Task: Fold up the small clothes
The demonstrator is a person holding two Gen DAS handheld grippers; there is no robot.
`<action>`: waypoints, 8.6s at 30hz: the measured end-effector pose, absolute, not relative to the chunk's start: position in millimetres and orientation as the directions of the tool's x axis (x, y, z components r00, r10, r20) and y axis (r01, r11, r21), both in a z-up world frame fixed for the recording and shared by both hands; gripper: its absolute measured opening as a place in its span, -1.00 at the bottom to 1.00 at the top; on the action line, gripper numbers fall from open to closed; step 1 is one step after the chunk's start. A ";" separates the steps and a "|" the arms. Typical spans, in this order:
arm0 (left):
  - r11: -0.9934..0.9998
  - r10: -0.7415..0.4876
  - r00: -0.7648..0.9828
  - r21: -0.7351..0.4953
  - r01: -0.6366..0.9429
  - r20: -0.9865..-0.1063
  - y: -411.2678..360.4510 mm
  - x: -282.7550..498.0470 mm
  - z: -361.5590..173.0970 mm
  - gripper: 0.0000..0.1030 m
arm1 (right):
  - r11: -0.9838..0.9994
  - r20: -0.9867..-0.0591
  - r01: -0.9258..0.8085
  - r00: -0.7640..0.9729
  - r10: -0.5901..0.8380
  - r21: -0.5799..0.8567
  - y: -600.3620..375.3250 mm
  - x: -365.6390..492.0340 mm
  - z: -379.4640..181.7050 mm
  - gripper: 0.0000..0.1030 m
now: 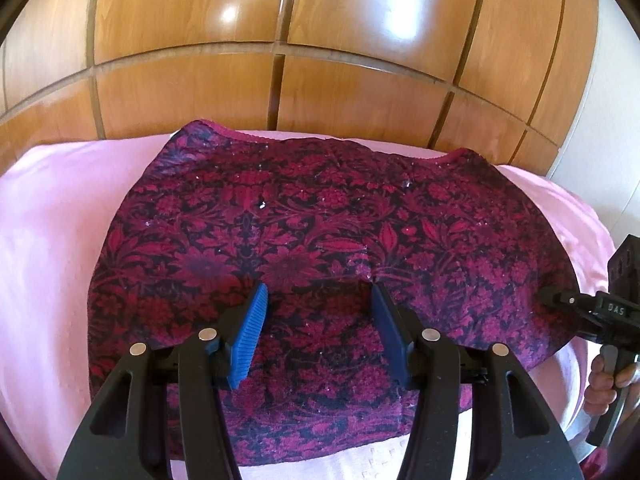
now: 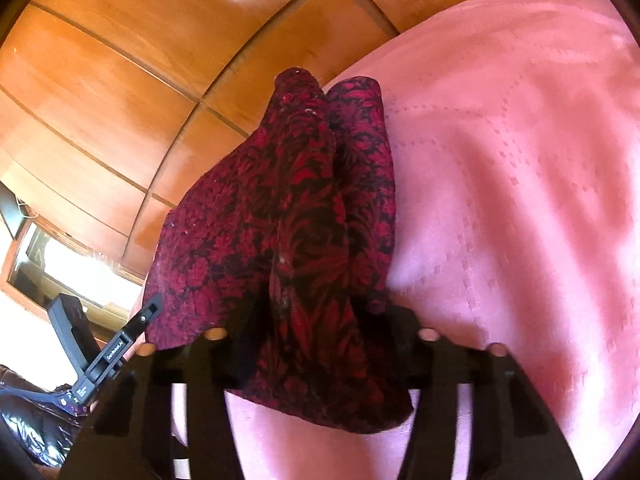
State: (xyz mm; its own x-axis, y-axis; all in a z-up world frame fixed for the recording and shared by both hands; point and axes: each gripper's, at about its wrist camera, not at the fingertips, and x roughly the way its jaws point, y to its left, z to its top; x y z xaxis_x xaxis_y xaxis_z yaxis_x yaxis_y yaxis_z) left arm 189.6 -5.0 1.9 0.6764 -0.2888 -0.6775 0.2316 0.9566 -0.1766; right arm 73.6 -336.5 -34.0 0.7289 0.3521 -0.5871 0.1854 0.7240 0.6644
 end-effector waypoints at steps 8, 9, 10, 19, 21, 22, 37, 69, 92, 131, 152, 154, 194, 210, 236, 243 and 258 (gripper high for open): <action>0.855 -0.481 0.607 -0.491 0.165 -0.633 48.1 205.9 -5.9 -0.52 | 0.701 -0.506 0.131 0.784 0.360 0.701 -319.4 67.1 16.8 -0.41; 0.835 -0.504 0.599 -0.527 0.156 -0.622 55.5 209.0 -9.3 -0.64 | 0.698 -0.482 0.104 0.793 0.372 0.709 -313.5 67.8 27.3 -0.42; 0.820 -0.522 0.591 -0.553 0.148 -0.616 61.3 211.6 -12.8 -0.75 | 0.702 -0.455 0.064 0.801 0.388 0.710 -303.2 69.3 41.1 -0.43; 0.781 -0.575 0.556 -0.605 0.155 -0.600 75.0 223.0 -19.8 -0.79 | 0.754 -0.410 -0.162 0.757 0.509 0.636 -182.8 122.6 95.7 -0.47; 0.749 -0.607 0.550 -0.645 0.153 -0.574 84.5 223.4 -20.4 -0.79 | 0.756 -0.420 -0.179 0.740 0.525 0.630 -159.4 136.7 94.9 -0.47; 0.732 -0.621 0.548 -0.664 0.150 -0.560 90.9 222.9 -20.5 -0.79 | 0.759 -0.425 -0.194 0.730 0.535 0.622 -149.1 141.2 94.2 -0.47; 0.634 -0.629 0.695 -0.748 0.199 -0.348 207.4 198.1 37.5 0.25 | 0.899 -0.650 -0.357 0.625 0.432 0.253 -4.6 176.6 35.5 -0.47; 0.925 -0.330 0.609 -0.375 0.058 -0.721 158.9 246.5 8.7 -0.45 | 0.951 -0.615 -0.266 0.727 0.304 0.156 -76.8 148.9 -15.8 -0.22; 0.971 -0.178 0.685 -0.239 0.005 -0.706 144.9 230.1 11.1 -0.25 | 0.972 -0.795 -0.152 0.559 0.236 0.181 -91.4 321.6 4.0 0.54; 0.883 -0.408 0.661 -0.456 0.111 -0.630 184.6 219.0 -9.3 0.59 | 0.660 -0.482 -0.136 0.579 0.658 0.739 -237.9 201.7 -53.4 0.96; 0.621 -0.737 0.547 -0.718 0.315 -0.398 172.8 199.2 -20.1 0.03 | 0.634 -0.418 -0.221 0.588 0.693 0.741 -220.0 166.7 -27.1 0.30; 0.616 -0.747 0.536 -0.712 0.335 -0.394 161.0 193.2 -14.9 0.00 | 0.648 -0.424 -0.213 0.603 0.676 0.731 -223.3 156.0 -23.4 0.28; 0.805 -0.533 0.497 -0.230 0.547 -0.684 -165.1 223.4 18.2 -0.24 | 0.874 -0.648 0.389 0.752 -0.119 0.291 -397.8 120.0 15.8 0.35; 0.824 -0.511 0.563 -0.183 0.537 -0.649 -158.0 206.1 21.3 -0.24 | 0.879 -0.565 0.342 0.818 -0.105 0.332 -370.9 60.6 14.7 0.32; 0.891 -0.393 0.664 -0.085 0.446 -0.636 -161.0 175.2 31.1 -0.11 | 0.879 -0.608 0.444 0.751 -0.256 0.177 -301.6 22.1 -24.8 0.32; 0.884 -0.433 0.676 -0.134 0.447 -0.596 -139.5 152.3 48.0 0.10 | 0.870 -0.671 0.476 0.688 -0.277 0.129 -292.6 39.9 -41.9 0.47; 0.903 -0.405 0.726 -0.118 0.413 -0.555 -113.9 105.7 58.4 0.52 | 0.766 -0.585 0.638 0.650 -0.486 0.072 -269.6 -2.3 -10.4 0.95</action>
State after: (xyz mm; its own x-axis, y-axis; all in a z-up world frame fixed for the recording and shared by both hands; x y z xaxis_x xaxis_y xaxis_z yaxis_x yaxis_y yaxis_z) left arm 105.7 -113.9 58.4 0.7265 -0.4051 -0.5551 0.4132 0.9029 -0.1181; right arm -2.3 -269.6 -10.4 0.6496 -0.4857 -0.5848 0.6382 0.7665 0.0723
